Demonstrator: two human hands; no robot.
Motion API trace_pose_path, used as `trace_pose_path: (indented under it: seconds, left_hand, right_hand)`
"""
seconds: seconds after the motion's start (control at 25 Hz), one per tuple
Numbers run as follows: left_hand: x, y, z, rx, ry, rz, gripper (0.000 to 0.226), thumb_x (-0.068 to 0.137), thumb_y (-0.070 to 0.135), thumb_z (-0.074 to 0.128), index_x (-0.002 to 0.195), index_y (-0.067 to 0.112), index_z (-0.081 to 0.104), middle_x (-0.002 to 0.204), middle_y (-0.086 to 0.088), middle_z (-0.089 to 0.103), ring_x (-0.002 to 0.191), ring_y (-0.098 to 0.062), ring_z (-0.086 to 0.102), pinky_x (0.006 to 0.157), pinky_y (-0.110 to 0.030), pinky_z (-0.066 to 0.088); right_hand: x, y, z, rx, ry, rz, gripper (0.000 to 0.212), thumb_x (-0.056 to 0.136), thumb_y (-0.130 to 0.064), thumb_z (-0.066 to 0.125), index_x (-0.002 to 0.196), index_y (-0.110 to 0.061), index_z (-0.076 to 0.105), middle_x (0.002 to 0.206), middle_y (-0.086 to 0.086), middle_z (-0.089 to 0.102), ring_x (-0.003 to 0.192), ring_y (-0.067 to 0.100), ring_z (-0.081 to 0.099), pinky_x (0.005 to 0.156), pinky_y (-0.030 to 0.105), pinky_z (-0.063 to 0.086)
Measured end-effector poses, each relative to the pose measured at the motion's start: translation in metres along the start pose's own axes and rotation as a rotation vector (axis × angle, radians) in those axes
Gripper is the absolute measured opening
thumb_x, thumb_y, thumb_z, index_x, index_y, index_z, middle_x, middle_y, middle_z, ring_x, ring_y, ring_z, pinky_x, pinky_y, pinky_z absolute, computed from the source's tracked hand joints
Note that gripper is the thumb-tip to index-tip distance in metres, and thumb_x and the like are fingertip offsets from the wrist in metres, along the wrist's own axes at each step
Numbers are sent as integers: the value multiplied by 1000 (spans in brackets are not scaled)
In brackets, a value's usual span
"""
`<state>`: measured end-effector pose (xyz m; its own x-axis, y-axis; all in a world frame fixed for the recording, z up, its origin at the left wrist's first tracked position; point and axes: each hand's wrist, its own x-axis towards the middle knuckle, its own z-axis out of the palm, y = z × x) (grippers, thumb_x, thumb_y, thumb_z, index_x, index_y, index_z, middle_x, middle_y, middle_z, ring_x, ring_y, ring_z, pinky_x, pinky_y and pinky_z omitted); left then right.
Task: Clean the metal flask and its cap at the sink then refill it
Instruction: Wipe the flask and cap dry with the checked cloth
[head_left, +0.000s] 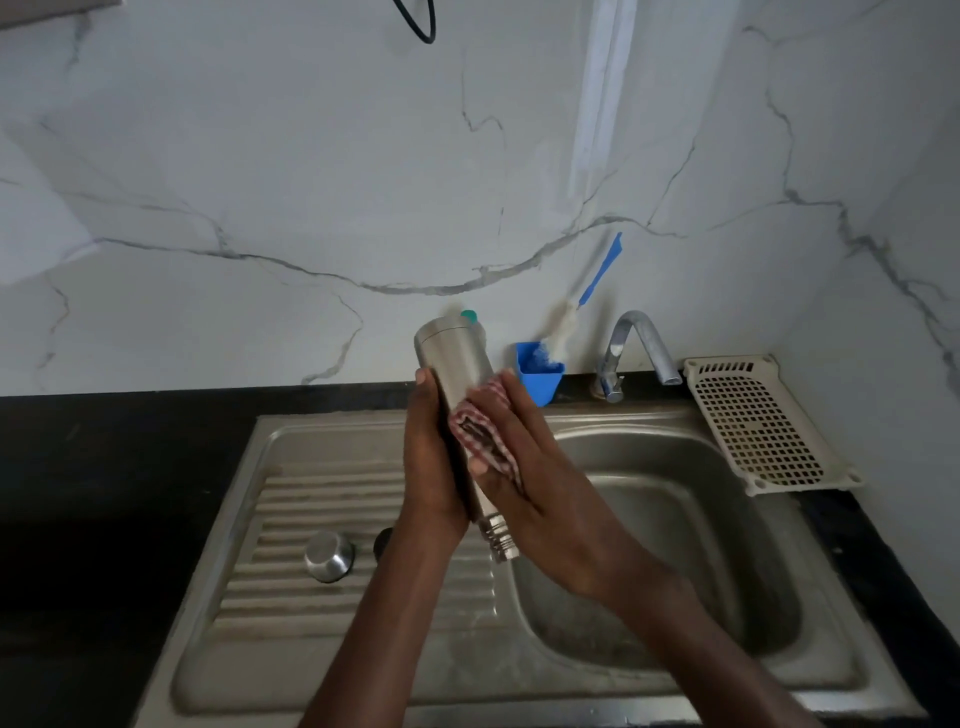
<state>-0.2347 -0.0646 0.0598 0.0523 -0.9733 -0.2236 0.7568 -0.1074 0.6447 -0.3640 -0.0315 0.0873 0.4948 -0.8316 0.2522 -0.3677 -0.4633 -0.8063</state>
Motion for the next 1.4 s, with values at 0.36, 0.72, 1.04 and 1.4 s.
trace_pose_path:
  seconds: [0.36, 0.72, 1.04, 1.4]
  left_hand:
    - [0, 7, -1, 171, -9, -48, 66, 100, 59, 57, 134, 3, 66, 121, -22, 72, 109, -34, 72, 96, -44, 59]
    - [-10, -7, 5, 188, -84, -4, 67, 107, 60, 35, 147, 12, 58, 142, -17, 65, 131, -30, 64, 102, -40, 55]
    - [2, 5, -3, 28, -12, -20, 67, 102, 56, 50, 133, -2, 63, 118, -18, 68, 111, -29, 67, 105, -43, 51]
    - [-8, 5, 9, 122, -49, -31, 67, 103, 62, 45, 139, 9, 65, 134, -19, 69, 124, -32, 68, 103, -45, 54]
  right_hand:
    - [12, 15, 10, 462, 133, 308, 70, 100, -59, 51, 161, -37, 24, 163, -20, 34, 148, -4, 31, 127, 35, 26]
    - [50, -1, -14, 338, 224, 213, 60, 107, -39, 46, 160, -36, 19, 165, -23, 18, 150, -9, 20, 127, 23, 18]
    - [-3, 4, 14, 74, 65, 106, 62, 107, -41, 46, 162, -33, 20, 170, -18, 6, 152, -11, 3, 124, 17, 16]
    - [43, 11, -5, 458, 134, 313, 64, 104, -52, 48, 161, -38, 23, 163, -14, 36, 149, 4, 34, 125, 40, 29]
